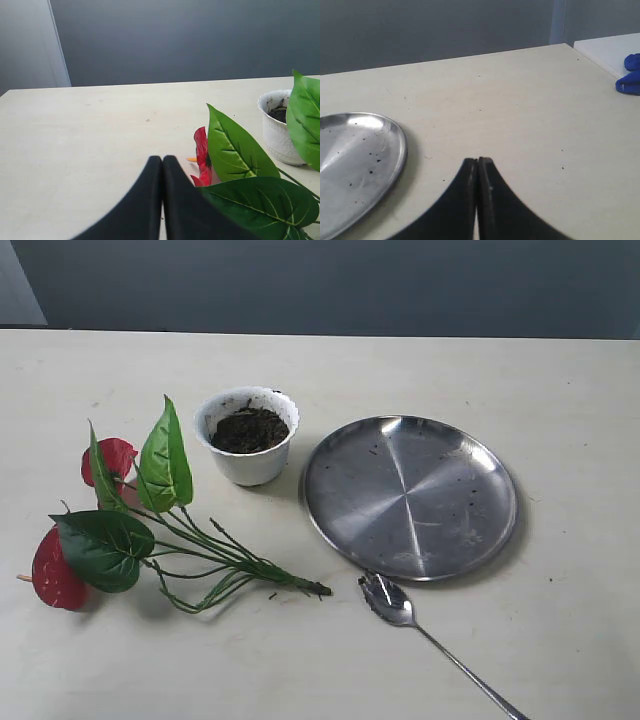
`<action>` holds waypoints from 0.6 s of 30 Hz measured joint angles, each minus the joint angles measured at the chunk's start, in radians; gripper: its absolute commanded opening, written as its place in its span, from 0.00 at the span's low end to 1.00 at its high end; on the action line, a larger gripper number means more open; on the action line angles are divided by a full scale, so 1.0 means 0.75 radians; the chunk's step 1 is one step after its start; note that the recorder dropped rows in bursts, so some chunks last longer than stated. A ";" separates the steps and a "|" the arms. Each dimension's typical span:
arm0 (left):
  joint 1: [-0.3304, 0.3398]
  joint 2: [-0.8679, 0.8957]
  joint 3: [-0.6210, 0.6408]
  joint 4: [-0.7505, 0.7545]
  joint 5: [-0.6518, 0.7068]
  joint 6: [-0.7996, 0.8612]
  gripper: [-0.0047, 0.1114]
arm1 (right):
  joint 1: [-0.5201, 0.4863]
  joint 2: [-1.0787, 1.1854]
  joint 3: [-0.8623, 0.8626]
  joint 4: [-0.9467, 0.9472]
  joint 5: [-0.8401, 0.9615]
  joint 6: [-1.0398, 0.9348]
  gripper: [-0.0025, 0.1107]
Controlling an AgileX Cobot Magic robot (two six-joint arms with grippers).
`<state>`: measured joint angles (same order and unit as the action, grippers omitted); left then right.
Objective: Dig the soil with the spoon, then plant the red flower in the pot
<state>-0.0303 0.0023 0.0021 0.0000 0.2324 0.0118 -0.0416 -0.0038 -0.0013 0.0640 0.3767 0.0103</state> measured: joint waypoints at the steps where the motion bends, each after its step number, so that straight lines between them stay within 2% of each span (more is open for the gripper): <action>1: 0.000 0.000 0.000 0.000 0.000 0.000 0.04 | 0.000 0.000 0.000 0.000 -0.003 0.000 0.02; 4: 0.000 0.000 0.000 0.000 0.000 0.000 0.04 | 0.000 0.000 0.000 -0.035 -0.090 0.000 0.02; 6: 0.000 0.000 0.000 0.000 0.000 0.000 0.04 | 0.000 0.000 0.000 0.000 -0.242 0.030 0.02; 13: 0.000 0.000 0.000 0.000 0.000 0.000 0.04 | 0.000 0.000 0.000 0.505 -0.762 0.190 0.02; 16: 0.000 0.000 0.000 0.000 0.000 0.000 0.04 | 0.000 0.000 0.000 0.648 -0.786 0.413 0.02; 18: 0.000 0.000 0.000 0.000 0.000 0.000 0.04 | 0.003 0.000 0.000 0.618 -0.704 0.573 0.02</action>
<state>-0.0303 0.0023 0.0021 0.0000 0.2324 0.0118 -0.0396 -0.0038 -0.0013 0.5273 -0.1510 0.4402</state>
